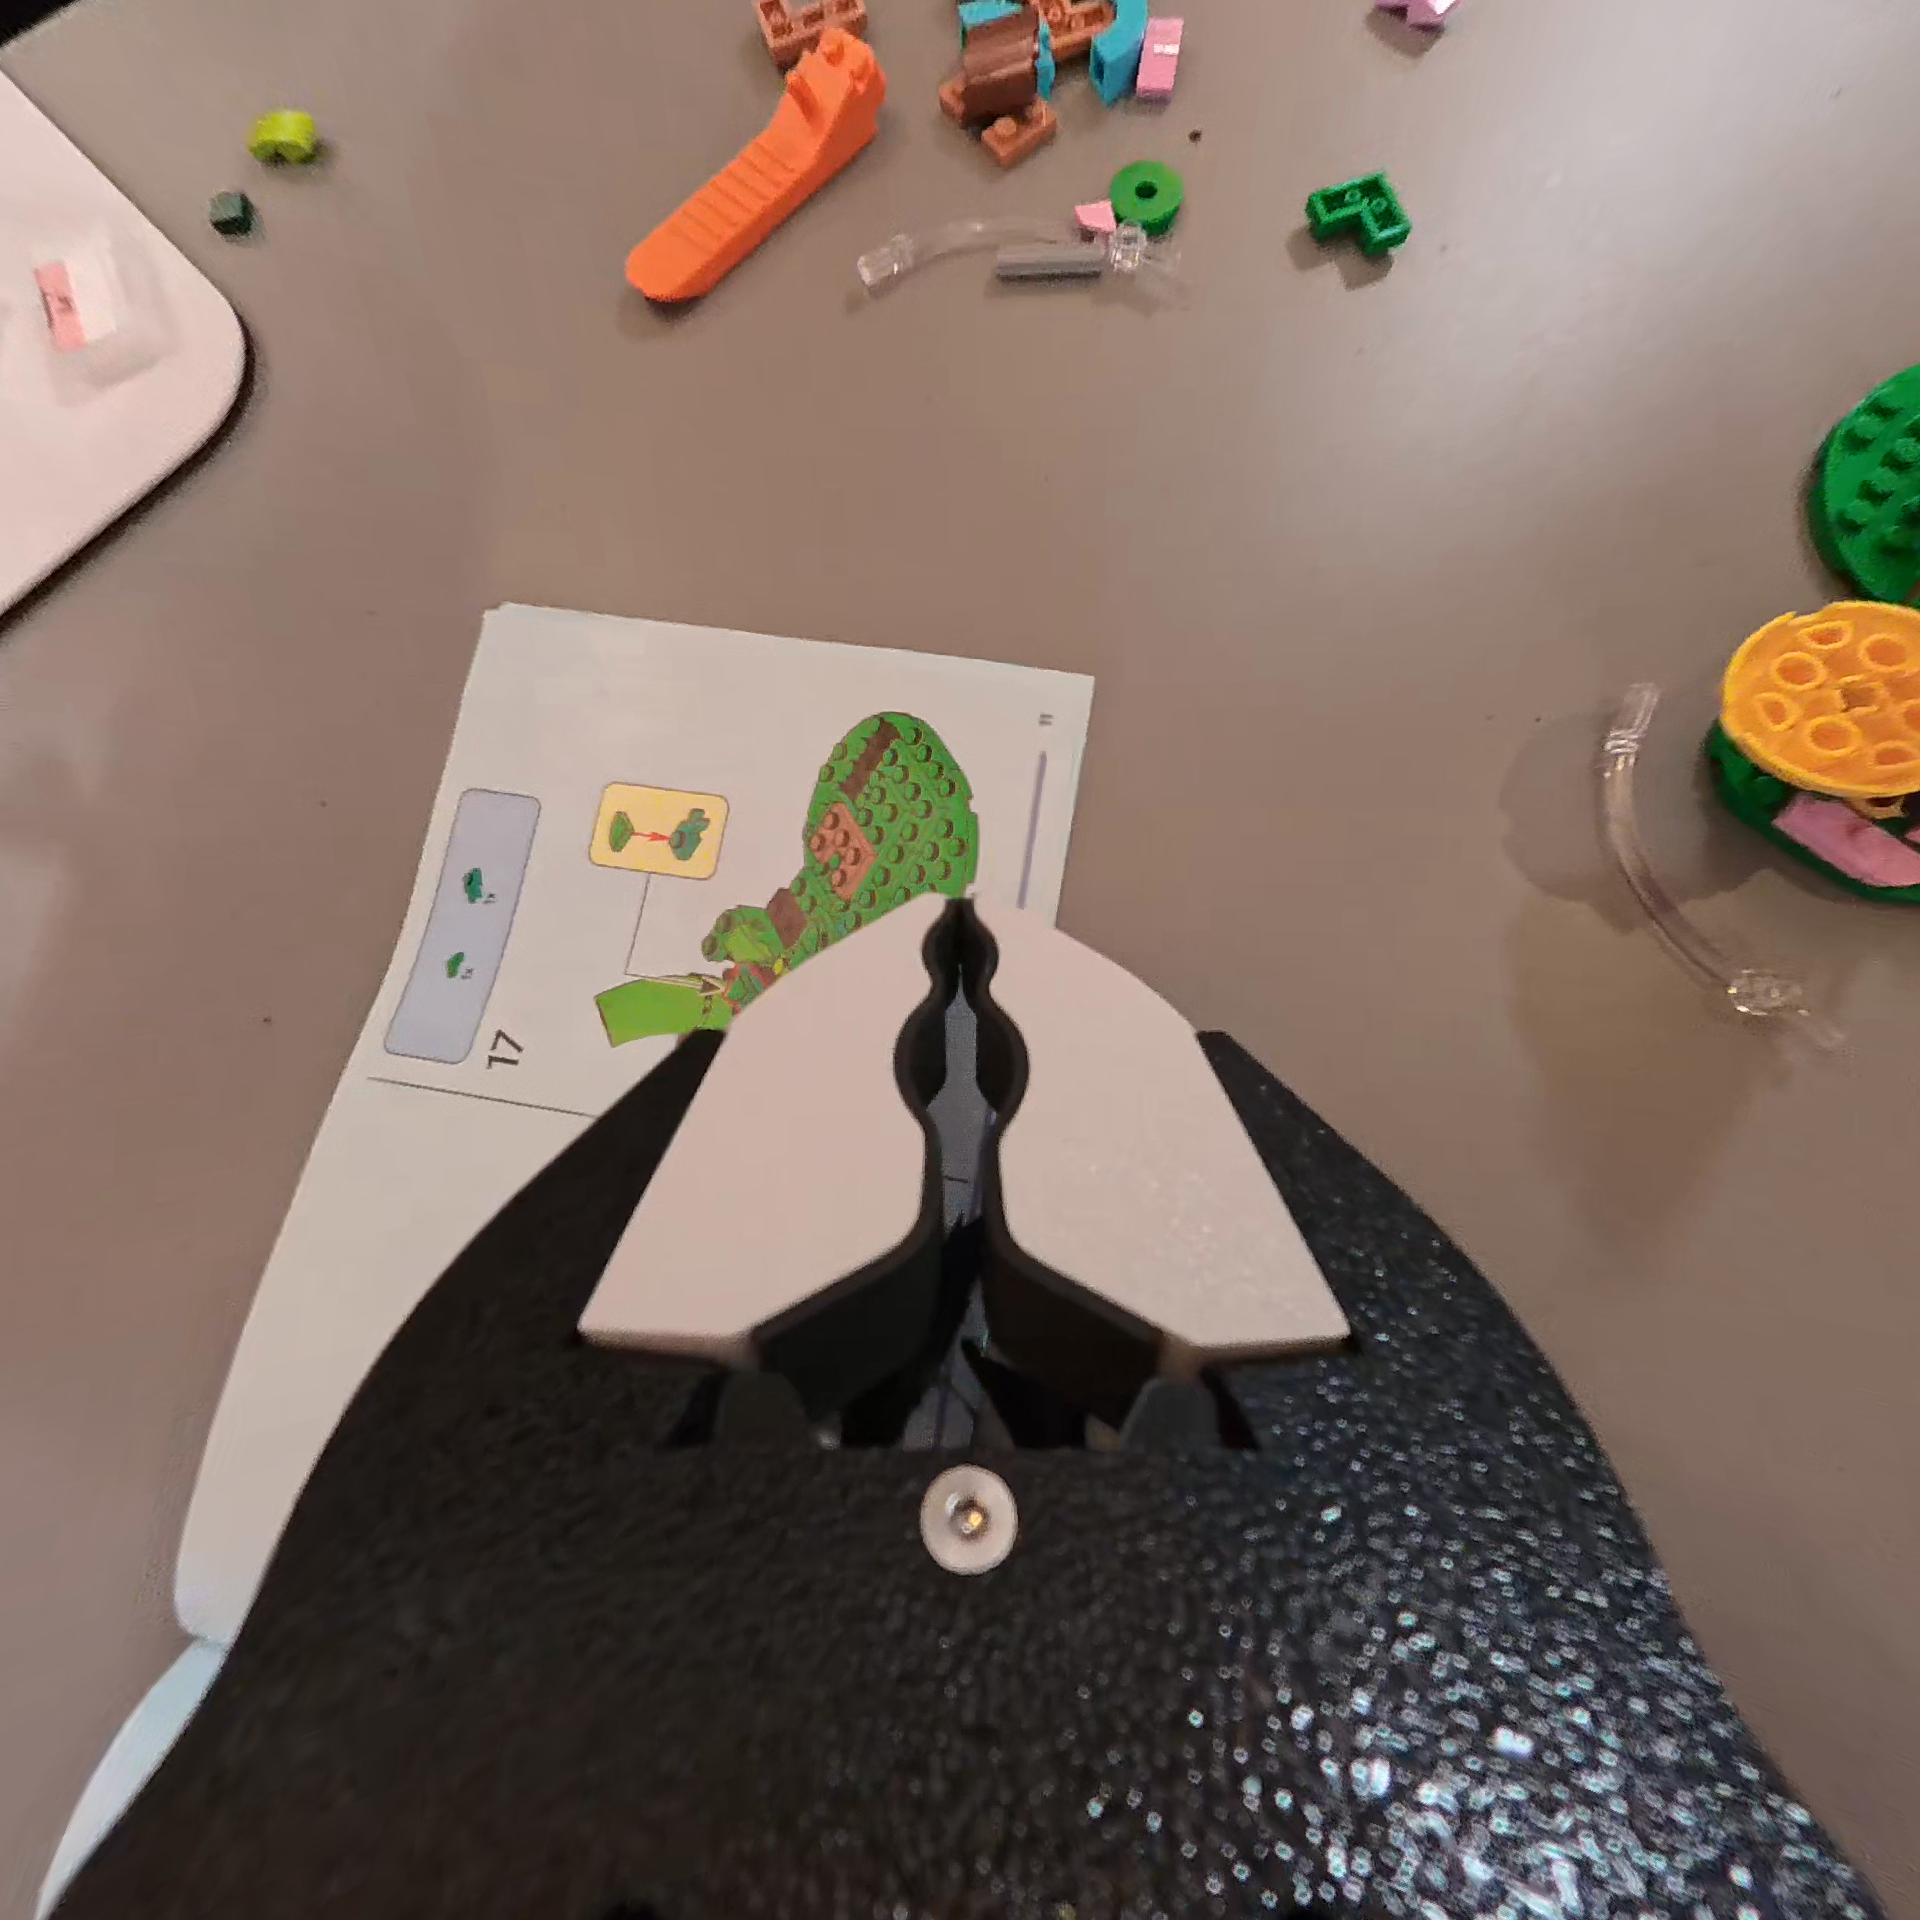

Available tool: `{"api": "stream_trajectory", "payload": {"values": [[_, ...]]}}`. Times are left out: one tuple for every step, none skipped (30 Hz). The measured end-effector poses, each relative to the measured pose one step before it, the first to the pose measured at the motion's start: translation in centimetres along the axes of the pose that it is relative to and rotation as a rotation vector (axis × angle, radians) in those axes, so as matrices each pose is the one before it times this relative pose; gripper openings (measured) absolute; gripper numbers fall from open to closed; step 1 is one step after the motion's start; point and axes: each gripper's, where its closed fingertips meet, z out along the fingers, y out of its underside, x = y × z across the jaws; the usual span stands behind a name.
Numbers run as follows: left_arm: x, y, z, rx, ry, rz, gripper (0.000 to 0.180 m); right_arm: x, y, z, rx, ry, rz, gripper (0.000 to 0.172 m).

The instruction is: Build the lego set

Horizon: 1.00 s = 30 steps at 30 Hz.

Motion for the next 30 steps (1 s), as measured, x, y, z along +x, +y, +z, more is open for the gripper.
{"api": "stream_trajectory", "payload": {"values": [[-0.038, -0.192, -0.143, 0.0091, -0.0025, 0.0007, 0.000, 0.011, 0.034, 0.014, -0.0018, -0.0002, -0.0001, 0.008], [-0.152, -0.105, -0.108, 0.0050, -0.0099, 0.0031, 0.000, 0.003, 0.027, 0.009, -0.0016, -0.0001, 0.0003, 0.008], [-0.142, 0.060, -0.047, -0.0039, -0.0083, -0.0004, 0.000, 0.000, 0.009, 0.019, -0.0002, -0.0003, 0.0005, 0.008], [-0.121, 0.144, 0.007, -0.0080, -0.0067, -0.0021, 0.000, 0.006, -0.005, -0.007, -0.0001, -0.0003, 0.0002, 0.008], [-0.253, 0.194, 0.039, -0.0092, -0.0180, 0.0039, 0.002, -0.010, -0.007, 0.001, 0.0000, -0.0001, -0.0004, 0.008], [-0.271, 0.279, 0.082, -0.0163, -0.0218, 0.0056, 0.008, -0.008, 0.006, -0.008, -0.0001, -0.0001, -0.0007, 0.008], [-0.028, 0.290, 0.080, -0.0217, -0.0039, 0.0054, 0.015, -0.005, 0.005, 0.004, -0.0006, -0.0004, -0.0007, 0.008], [0.039, -0.081, -0.008, 0.0042, -0.0007, 0.0086, 0.022, -0.015, 0.005, 0.004, -0.0005, -0.0008, -0.0002, 0.008], [0.171, -0.237, -0.047, 0.0157, 0.0075, 0.0072, 0.028, -0.027, 0.003, 0.005, -0.0004, -0.0016, -0.0001, 0.008], [0.144, -0.114, -0.015, 0.0069, 0.0101, 0.0006, 0.035, -0.021, 0.011, 0.004, -0.0004, -0.0010, -0.0003, 0.008], [0.018, 0.075, 0.049, -0.0039, 0.0027, -0.0004, 0.041, -0.005, -0.010, -0.012, 0.0001, 0.0002, -0.0009, 0.008], [-0.078, 0.203, 0.098, -0.0099, -0.0030, 0.0009, 0.048, -0.002, -0.011, -0.009, 0.0007, -0.0003, -0.0003, 0.007], [0.021, 0.076, 0.070, 0.0007, 0.0065, -0.0059, 0.054, -0.018, -0.004, -0.006, 0.0000, -0.0007, 0.0003, 0.007], [0.028, 0.049, 0.028, 0.0014, 0.0085, -0.0092, 0.051, 0.000, 0.004, -0.002, -0.0003, 0.0000, 0.0000, 0.007], [0.011, 0.053, 0.010, 0.0011, 0.0078, -0.0081, 0.047, 0.002, -0.016, -0.010, 0.0004, -0.0002, 0.0000, 0.008], [-0.005, 0.042, 0.011, 0.0020, 0.0060, -0.0063, 0.044, -0.010, -0.009, -0.010, 0.0005, -0.0007, 0.0001, 0.007], [0.075, 0.042, -0.001, 0.0028, 0.0103, -0.0032, 0.041, -0.015, 0.013, 0.003, -0.0005, -0.0003, -0.0001, 0.007], [0.200, 0.018, 0.014, 0.0032, 0.0188, -0.0031, 0.037, -0.013, 0.008, 0.002, -0.0008, -0.0007, -0.0002, 0.007], [0.170, 0.023, 0.029, 0.0026, 0.0180, -0.0083, 0.034, -0.019, -0.004, 0.000, -0.0002, -0.0007, -0.0004, 0.007], [0.002, 0.017, 0.012, 0.0019, 0.0070, -0.0093, 0.033, -0.014, -0.004, -0.011, 0.0003, -0.0002, -0.0009, 0.007], [-0.010, 0.028, -0.011, 0.0011, 0.0050, -0.0065, 0.033, -0.005, -0.010, -0.012, 0.0001, 0.0001, -0.0010, 0.007], [-0.024, 0.008, 0.000, 0.0020, 0.0027, -0.0048, 0.033, -0.014, 0.007, -0.009, -0.0002, -0.0004, -0.0002, 0.007], [-0.005, 0.003, -0.002, 0.0032, 0.0023, -0.0047, 0.033, -0.014, -0.002, -0.007, -0.0002, -0.0004, 0.0002, 0.007], [-0.010, -0.012, -0.004, 0.0036, 0.0028, -0.0063, 0.033, -0.002, 0.002, -0.001, -0.0002, -0.0002, -0.0002, 0.007], [-0.008, -0.015, -0.005, 0.0040, 0.0042, -0.0069, 0.033, -0.006, -0.001, -0.008, -0.0002, -0.0001, -0.0003, 0.007], [0.002, -0.011, -0.014, 0.0047, 0.0046, -0.0068, 0.032, -0.012, -0.012, -0.011, 0.0003, -0.0001, -0.0004, 0.007], [0.002, -0.008, -0.003, 0.0044, 0.0053, -0.0058, 0.032, -0.027, -0.005, -0.005, 0.0001, -0.0005, -0.0005, 0.007], [0.018, 0.000, -0.024, 0.0040, 0.0074, -0.0066, 0.031, -0.018, 0.009, -0.003, -0.0005, -0.0004, -0.0007, 0.007], [0.041, -0.018, -0.023, 0.0041, 0.0086, -0.0067, 0.030, -0.006, 0.003, -0.010, -0.0005, -0.0003, -0.0006, 0.007], [0.168, -0.015, -0.023, 0.0050, 0.0192, -0.0074, 0.027, -0.014, -0.015, -0.009, 0.0005, -0.0002, -0.0003, 0.007]]}}
